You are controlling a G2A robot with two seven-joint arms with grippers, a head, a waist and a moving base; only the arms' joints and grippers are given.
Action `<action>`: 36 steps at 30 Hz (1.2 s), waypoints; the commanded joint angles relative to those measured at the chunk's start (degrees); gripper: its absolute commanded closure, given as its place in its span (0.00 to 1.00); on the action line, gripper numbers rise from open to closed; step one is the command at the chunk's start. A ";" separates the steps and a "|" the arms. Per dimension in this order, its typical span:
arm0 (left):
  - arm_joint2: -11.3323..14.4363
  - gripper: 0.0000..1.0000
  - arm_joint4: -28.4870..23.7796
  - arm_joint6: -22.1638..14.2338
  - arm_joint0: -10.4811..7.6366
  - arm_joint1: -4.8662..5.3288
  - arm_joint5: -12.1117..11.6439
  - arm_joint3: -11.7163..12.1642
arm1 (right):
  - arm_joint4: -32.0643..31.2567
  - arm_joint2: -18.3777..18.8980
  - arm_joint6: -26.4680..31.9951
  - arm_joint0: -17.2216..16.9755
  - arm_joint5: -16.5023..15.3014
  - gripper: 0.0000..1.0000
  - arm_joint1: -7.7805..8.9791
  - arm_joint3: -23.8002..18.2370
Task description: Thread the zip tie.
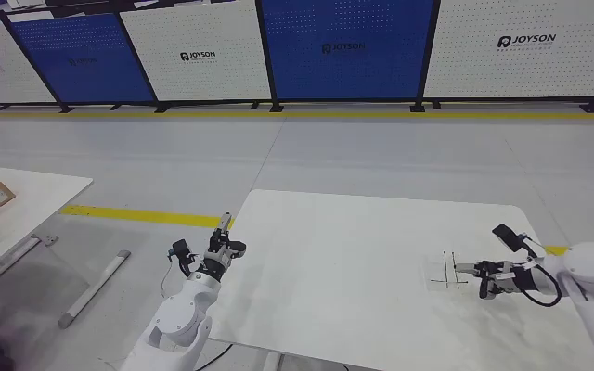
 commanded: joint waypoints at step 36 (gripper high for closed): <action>0.00 0.00 0.00 0.00 0.00 0.00 0.00 0.00 | -3.50 -6.50 0.43 5.80 3.76 0.76 -2.42 6.97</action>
